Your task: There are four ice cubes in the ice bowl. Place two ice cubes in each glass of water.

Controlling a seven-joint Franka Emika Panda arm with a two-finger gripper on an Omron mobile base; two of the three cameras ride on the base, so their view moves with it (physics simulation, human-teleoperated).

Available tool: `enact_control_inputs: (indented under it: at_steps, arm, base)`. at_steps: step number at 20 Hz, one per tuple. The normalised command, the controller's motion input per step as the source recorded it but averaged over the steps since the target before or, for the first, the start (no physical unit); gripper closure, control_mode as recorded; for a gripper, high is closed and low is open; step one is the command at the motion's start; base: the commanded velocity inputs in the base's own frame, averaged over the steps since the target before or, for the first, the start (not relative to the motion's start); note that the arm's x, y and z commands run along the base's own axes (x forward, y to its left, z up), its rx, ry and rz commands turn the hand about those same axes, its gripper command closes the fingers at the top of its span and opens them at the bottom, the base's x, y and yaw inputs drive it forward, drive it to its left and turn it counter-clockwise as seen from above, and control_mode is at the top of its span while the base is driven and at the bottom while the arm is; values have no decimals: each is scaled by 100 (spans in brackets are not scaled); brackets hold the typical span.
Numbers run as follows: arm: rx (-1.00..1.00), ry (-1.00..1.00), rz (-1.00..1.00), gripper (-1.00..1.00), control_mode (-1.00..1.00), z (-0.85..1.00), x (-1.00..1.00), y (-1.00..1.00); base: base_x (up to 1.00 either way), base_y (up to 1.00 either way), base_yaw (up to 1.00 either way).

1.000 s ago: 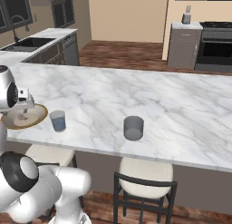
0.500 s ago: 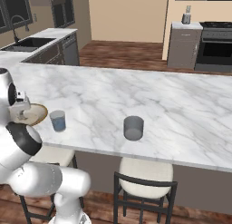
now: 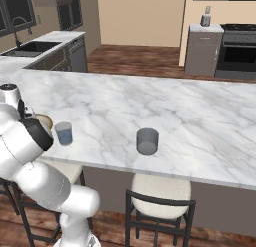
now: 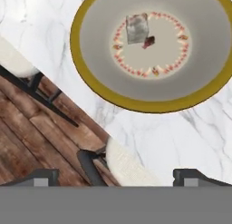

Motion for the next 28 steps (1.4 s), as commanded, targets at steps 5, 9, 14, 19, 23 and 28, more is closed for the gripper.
enact_control_inputs:
  at_steps: [5, 9, 14, 19, 23, 28]
  arm:
    - [0, 0, 5, -100, -100, -14, 29, 38]
    - [0, 0, 4, -100, -100, -5, 41, 28]
    - [-1, 0, 4, -100, -100, -16, 43, 20]
    - [-5, 0, 4, -100, -100, -29, 28, 30]
    - [-4, 0, 3, -100, -100, -17, 19, 29]
    - [-1, 0, 3, -100, -100, -15, 23, 9]
  base:
    - [0, 0, 0]
    - [0, 0, 0]
    - [0, 0, 0]
    - [0, 0, 0]
    - [0, 0, 0]
    - [0, 0, 0]
